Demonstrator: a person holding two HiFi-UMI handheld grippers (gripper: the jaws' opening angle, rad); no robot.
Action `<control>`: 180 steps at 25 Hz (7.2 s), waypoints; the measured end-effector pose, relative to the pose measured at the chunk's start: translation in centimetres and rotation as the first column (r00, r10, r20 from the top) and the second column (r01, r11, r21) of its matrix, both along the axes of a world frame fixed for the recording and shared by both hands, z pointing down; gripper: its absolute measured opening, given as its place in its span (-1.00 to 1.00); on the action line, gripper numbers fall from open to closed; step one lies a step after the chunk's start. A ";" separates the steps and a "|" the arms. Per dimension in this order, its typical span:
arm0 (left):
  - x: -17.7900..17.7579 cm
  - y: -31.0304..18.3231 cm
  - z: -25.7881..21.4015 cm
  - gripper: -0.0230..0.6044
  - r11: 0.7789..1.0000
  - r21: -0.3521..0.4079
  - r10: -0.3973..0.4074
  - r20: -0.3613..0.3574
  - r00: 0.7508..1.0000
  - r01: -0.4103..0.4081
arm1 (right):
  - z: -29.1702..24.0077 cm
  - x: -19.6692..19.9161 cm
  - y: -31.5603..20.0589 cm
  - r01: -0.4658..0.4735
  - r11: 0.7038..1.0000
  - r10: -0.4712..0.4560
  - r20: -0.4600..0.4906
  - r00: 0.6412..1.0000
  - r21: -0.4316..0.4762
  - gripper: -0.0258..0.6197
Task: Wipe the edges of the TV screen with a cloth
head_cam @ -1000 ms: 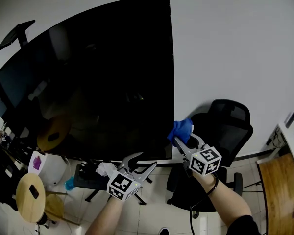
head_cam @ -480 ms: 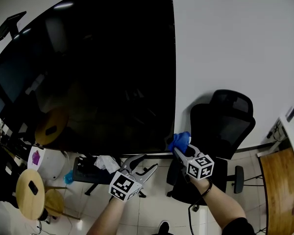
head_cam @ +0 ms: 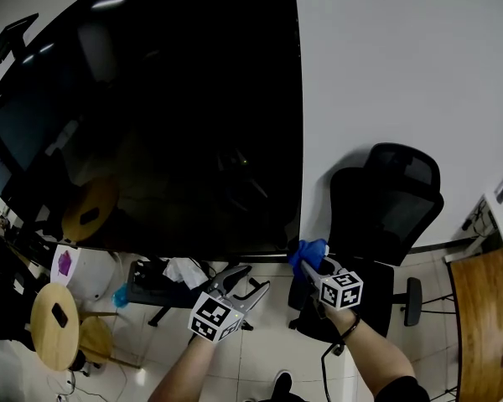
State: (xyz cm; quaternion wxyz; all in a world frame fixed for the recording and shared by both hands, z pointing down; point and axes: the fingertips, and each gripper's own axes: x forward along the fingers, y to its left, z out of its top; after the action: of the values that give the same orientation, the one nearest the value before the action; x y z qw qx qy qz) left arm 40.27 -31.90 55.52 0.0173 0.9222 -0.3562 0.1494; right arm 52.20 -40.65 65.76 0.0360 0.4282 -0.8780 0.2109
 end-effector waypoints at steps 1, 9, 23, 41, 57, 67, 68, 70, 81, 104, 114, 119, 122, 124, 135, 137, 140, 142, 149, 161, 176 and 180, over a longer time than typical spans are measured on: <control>-0.2 0.0 0.3 -0.22 1.000 -0.007 -0.004 0.000 1.000 0.004 | 0.6 0.1 0.1 -0.008 1.000 0.008 0.009 1.000 -0.020 -0.44; -2.6 0.6 1.3 -0.22 0.999 -0.028 -0.028 0.006 1.000 0.028 | 3.7 -0.8 0.1 -0.045 0.989 0.060 0.108 0.992 -0.141 -0.44; -9.5 -1.2 2.4 -0.22 0.998 -0.052 0.034 -0.031 0.999 -0.036 | 2.6 -6.9 -1.5 -0.106 0.984 0.130 0.172 0.976 -0.144 -0.44; -22.5 -3.4 5.5 -0.22 0.976 -0.083 0.196 -0.075 0.978 -0.202 | 3.0 -18.1 -1.3 -0.250 0.962 0.261 0.100 0.960 -0.112 -0.44; -33.7 1.0 6.5 -0.22 0.987 -0.116 0.099 -0.071 0.993 -0.107 | 3.0 -28.2 -0.7 -0.189 0.978 0.197 0.084 0.977 -0.093 -0.44; -43.5 -1.3 8.3 -0.22 0.971 -0.153 0.172 -0.070 0.983 -0.181 | 3.1 -37.6 -0.3 -0.265 0.957 0.276 0.089 0.957 -0.114 -0.44; -44.6 -1.5 8.3 -0.22 0.971 -0.154 0.173 -0.066 0.983 -0.181 | 3.1 -38.5 -0.1 -0.271 0.956 0.282 0.093 0.955 -0.114 -0.44; -46.4 -1.7 8.2 -0.22 0.972 -0.153 0.167 -0.068 0.984 -0.175 | 3.0 -40.6 0.2 -0.267 0.958 0.277 0.093 0.956 -0.108 -0.44; -52.2 1.9 7.4 -0.22 0.987 -0.142 0.070 -0.019 0.997 -0.072 | 2.6 -49.3 0.3 -0.150 0.985 0.159 0.126 0.979 -0.080 -0.44; -71.8 3.3 8.5 -0.22 0.988 -0.154 -0.007 -0.044 0.999 0.000 | 3.1 -67.4 1.2 -0.112 0.989 0.123 0.116 0.986 -0.094 -0.44; -83.3 1.8 8.8 -0.22 0.988 -0.151 -0.042 -0.056 0.998 0.033 | 3.1 -78.6 1.5 -0.102 0.990 0.115 0.134 0.984 -0.096 -0.44; -87.6 2.0 9.0 -0.22 0.987 -0.154 -0.067 -0.062 0.996 0.057 | 3.0 -83.3 2.1 -0.076 0.992 0.090 0.136 0.987 -0.104 -0.44; -90.0 1.8 9.0 -0.22 0.985 -0.150 -0.090 -0.069 0.994 0.079 | 3.0 -86.4 2.1 -0.050 0.993 0.065 0.138 0.988 -0.110 -0.44; -91.5 1.8 9.0 -0.22 0.985 -0.147 -0.105 -0.070 0.992 0.094 | 3.1 -88.5 2.2 -0.030 0.993 0.046 0.137 0.990 -0.113 -0.44; -101.2 1.6 9.3 -0.22 0.960 -0.138 -0.255 -0.065 0.965 0.245 | 3.1 -101.0 2.4 0.146 0.981 -0.124 0.159 0.979 -0.132 -0.44; -102.8 1.7 9.3 -0.22 0.954 -0.136 -0.277 -0.065 0.959 0.266 | 3.2 -103.3 2.5 0.179 0.975 -0.157 0.161 0.974 -0.134 -0.44; -105.0 1.9 9.5 -0.22 0.946 -0.135 -0.305 -0.066 0.950 0.295 | 3.2 -106.6 2.8 0.226 0.965 -0.203 0.167 0.965 -0.134 -0.44; -106.3 2.1 9.6 -0.22 0.941 -0.131 -0.323 -0.065 0.944 0.313 | 3.2 -108.7 3.0 0.254 0.958 -0.229 0.172 0.958 -0.136 -0.44; -110.2 2.4 10.0 -0.22 0.921 -0.135 -0.374 -0.053 0.926 0.364 | 3.1 -115.5 3.6 0.345 0.928 -0.316 0.194 0.929 -0.138 -0.44; -116.4 4.5 10.1 -0.22 0.892 -0.103 -0.440 0.021 0.898 0.440 | 2.6 -125.5 5.5 0.482 0.868 -0.450 0.222 0.865 -0.117 -0.44; -116.2 4.4 9.5 -0.02 0.952 0.066 -0.304 0.292 0.907 0.297 | -2.2 -128.9 12.3 0.687 0.721 -0.648 0.264 0.715 -0.090 -0.42; -114.4 4.6 10.5 -0.03 0.967 0.062 -0.254 0.342 0.905 0.248 | -2.1 -128.1 13.1 0.699 0.707 -0.657 0.267 0.705 -0.106 -0.42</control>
State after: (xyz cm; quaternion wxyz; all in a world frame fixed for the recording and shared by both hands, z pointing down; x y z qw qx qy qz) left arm -74.10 -27.33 66.01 -0.0346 0.8280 -0.4705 0.3030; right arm -75.89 -27.52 63.61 0.0616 0.0430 -0.9467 0.3133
